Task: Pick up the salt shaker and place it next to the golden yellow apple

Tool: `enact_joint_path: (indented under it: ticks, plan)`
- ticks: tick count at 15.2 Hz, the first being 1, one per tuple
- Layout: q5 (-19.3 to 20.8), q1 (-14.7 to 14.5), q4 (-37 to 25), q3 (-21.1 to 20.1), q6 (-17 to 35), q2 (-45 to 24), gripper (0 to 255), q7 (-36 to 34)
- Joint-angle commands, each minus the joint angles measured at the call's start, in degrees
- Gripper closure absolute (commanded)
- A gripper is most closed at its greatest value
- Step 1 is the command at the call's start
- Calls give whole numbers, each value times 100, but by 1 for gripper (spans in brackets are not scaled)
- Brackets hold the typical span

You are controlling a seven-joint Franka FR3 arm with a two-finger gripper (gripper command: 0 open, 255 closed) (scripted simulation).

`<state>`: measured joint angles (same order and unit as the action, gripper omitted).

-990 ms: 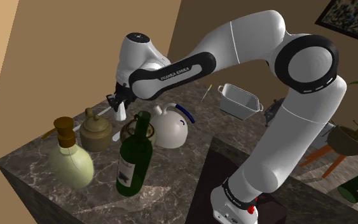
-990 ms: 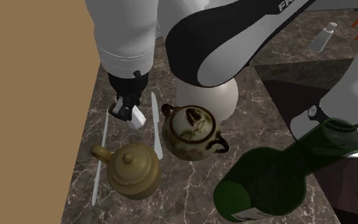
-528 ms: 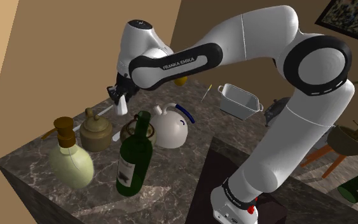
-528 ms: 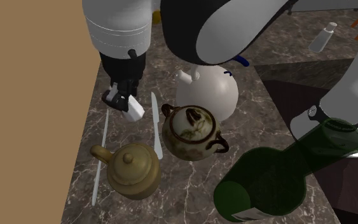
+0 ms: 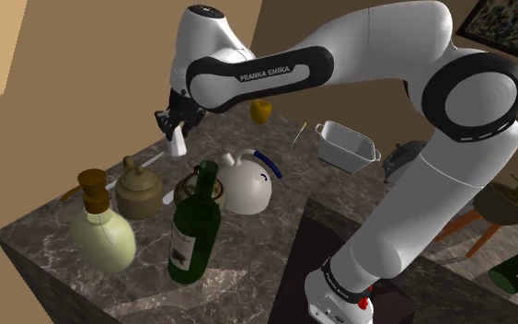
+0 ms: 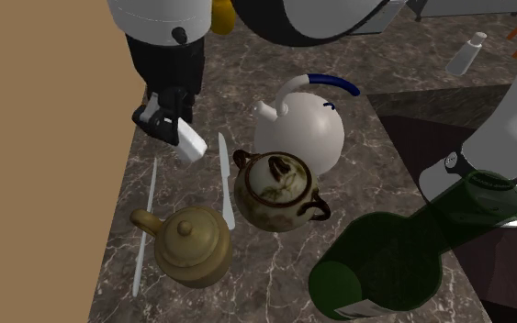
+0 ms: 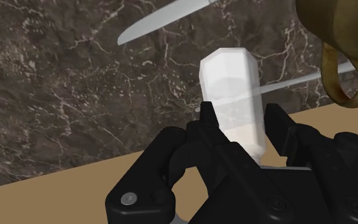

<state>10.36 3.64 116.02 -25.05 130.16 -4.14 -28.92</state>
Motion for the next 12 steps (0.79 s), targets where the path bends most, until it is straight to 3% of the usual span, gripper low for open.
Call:
enact_joint_path:
  ticks: [1,12]
  plan:
    - [-61,5,-97,-5,-157,70,255,55]
    - [-266,17,-691,-12,-949,306,255,253]
